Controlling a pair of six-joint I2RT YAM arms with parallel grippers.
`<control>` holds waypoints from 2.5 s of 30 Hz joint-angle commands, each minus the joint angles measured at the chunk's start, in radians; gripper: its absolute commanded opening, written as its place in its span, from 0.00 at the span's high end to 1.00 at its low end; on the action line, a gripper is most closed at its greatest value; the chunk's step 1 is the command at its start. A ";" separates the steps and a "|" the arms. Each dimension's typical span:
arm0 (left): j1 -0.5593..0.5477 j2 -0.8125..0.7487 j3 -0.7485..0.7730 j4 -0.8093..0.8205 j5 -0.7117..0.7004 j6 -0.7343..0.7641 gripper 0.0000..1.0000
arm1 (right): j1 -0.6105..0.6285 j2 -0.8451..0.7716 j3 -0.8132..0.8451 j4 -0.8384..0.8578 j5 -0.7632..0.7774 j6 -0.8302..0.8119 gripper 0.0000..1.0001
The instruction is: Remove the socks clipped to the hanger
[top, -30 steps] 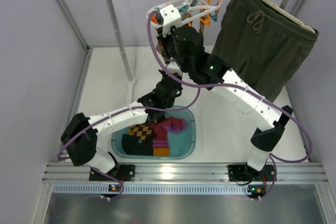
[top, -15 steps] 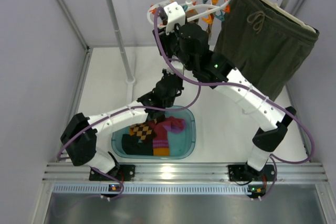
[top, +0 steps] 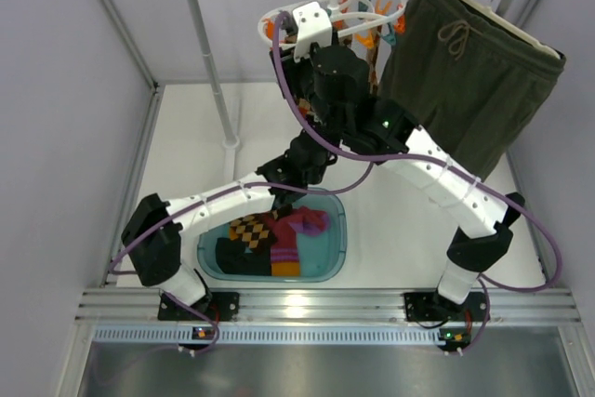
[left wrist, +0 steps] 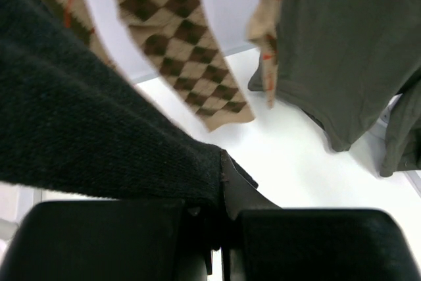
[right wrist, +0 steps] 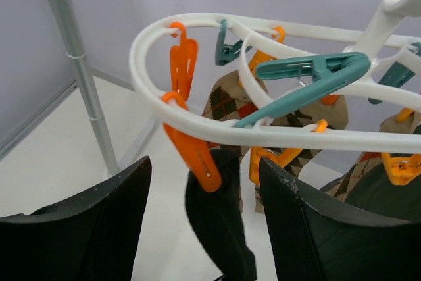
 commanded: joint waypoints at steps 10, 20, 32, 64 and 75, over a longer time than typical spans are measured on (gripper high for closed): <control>-0.075 0.087 0.136 0.025 -0.030 0.108 1.00 | 0.060 -0.027 0.011 -0.027 0.198 -0.087 0.34; -0.110 0.113 0.172 0.025 -0.033 0.116 1.00 | 0.059 -0.042 -0.076 0.097 0.351 -0.233 0.38; -0.115 0.131 0.160 0.025 -0.018 0.097 1.00 | 0.060 -0.047 -0.112 0.173 0.361 -0.267 0.85; -0.080 -0.642 -0.378 -0.970 -0.064 -0.846 1.00 | -0.009 -0.216 -0.221 0.041 -0.061 -0.035 0.68; -0.081 -0.763 -0.438 -0.989 0.201 -0.808 0.02 | -0.010 -0.252 -0.245 -0.004 -0.098 -0.009 0.14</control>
